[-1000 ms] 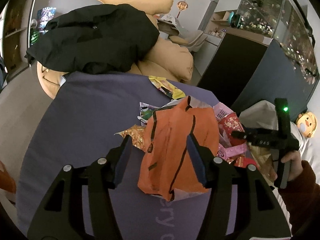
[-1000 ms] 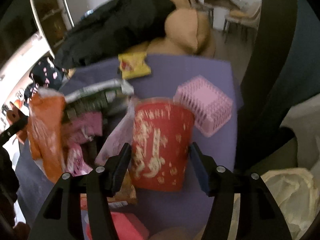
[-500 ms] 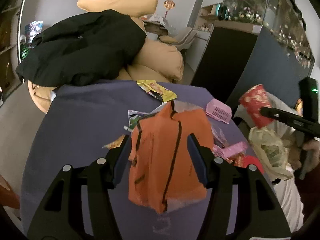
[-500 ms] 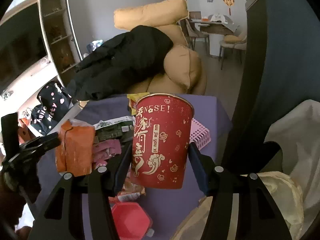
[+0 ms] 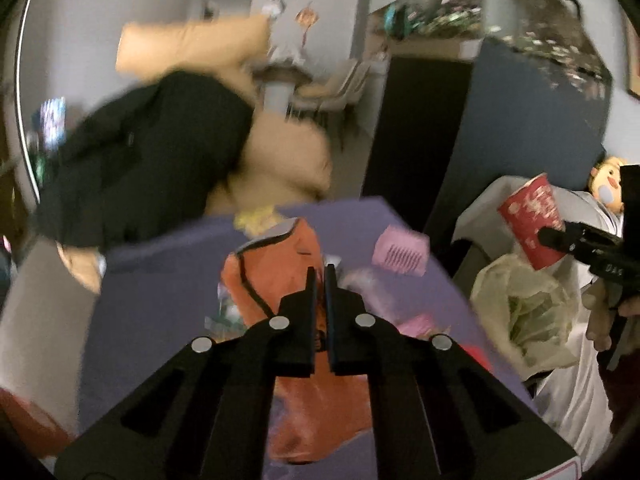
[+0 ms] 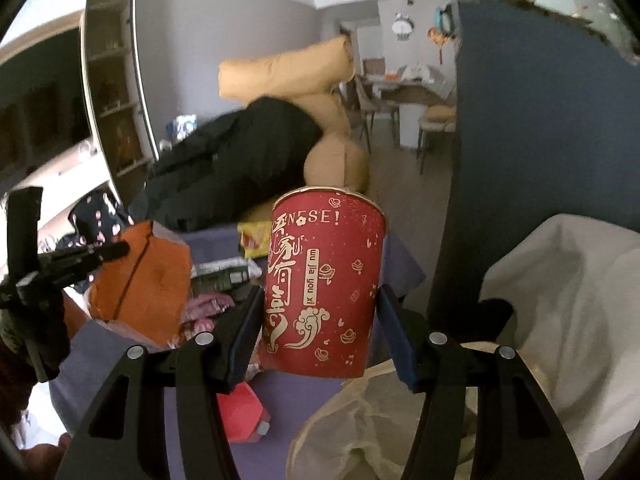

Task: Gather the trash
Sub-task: 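Carry the orange wrapper and red cup over the trash bag and release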

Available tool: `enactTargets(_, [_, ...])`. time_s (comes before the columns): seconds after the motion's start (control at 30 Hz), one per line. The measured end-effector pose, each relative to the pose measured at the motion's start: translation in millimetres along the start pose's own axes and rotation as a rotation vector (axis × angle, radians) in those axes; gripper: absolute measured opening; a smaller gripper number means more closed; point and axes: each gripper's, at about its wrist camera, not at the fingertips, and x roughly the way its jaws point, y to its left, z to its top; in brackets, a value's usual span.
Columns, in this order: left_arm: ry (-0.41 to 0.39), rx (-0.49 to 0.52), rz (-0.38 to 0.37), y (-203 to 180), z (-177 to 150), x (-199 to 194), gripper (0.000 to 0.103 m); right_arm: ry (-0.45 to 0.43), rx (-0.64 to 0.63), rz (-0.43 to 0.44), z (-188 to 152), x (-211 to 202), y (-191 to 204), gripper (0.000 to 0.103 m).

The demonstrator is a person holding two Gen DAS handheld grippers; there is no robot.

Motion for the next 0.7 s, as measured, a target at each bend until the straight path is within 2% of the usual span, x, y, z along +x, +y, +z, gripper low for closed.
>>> enactTargets(0.13, [-0.096,0.08,-0.009,-37,31,-29,0.003,-0.061,0.01,-0.018,0,-30,-14,0.054])
enactTargets(0.23, [-0.122,0.108,-0.035,-60,46,-40,0.003,-0.097,0.01,-0.048,-3,-49,-26,0.054])
enactTargets(0.43, [-0.128,0.155,-0.134,-115,70,-33,0.003,-0.153,0.039,-0.099,-9,-85,-54,0.054])
enactTargets(0.7, [-0.091,0.217,-0.273,-194,77,-6,0.003,-0.193,0.057,-0.205,-26,-123,-92,0.054])
